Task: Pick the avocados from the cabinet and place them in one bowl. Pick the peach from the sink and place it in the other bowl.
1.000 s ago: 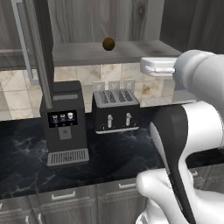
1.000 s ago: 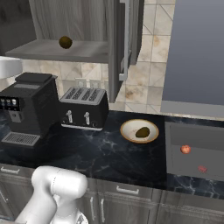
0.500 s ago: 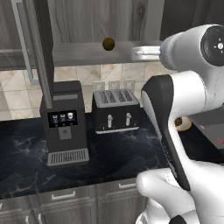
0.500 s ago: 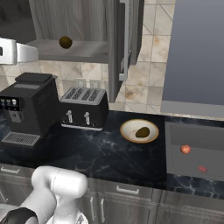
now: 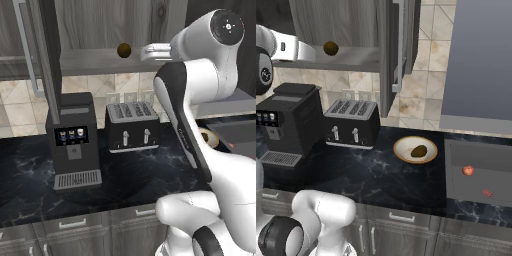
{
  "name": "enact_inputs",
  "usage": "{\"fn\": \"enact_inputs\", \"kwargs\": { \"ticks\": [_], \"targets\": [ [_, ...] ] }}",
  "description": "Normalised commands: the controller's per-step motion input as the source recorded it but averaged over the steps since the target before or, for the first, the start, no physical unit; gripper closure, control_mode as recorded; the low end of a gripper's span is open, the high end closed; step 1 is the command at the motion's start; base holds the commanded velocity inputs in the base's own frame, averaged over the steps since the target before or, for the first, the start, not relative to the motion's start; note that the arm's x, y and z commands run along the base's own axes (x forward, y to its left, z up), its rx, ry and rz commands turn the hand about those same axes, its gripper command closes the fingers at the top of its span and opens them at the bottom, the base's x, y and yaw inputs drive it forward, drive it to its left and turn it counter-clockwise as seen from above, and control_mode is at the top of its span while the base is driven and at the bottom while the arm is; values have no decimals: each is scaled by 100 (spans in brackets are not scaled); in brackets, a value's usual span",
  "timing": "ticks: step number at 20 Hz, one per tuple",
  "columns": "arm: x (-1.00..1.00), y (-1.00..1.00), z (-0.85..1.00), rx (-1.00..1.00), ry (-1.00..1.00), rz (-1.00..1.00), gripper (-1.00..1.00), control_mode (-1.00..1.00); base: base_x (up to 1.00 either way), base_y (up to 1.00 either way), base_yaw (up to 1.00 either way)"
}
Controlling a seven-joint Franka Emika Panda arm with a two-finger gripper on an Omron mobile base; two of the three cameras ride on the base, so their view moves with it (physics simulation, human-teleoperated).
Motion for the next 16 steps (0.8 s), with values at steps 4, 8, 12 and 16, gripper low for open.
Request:
{"fn": "enact_inputs", "kwargs": {
  "ticks": [4,8,12,16],
  "targets": [
    [59,4,-20,4,0,9,-100,-100,0,0,0],
    [65,7,-12,1,-4,6,-100,-100,0,0,0],
    [68,16,-10,0,0,5,-100,-100,0,0,0],
    [69,20,0,-3,5,3,-100,-100,0,0,0]
  ]
}}
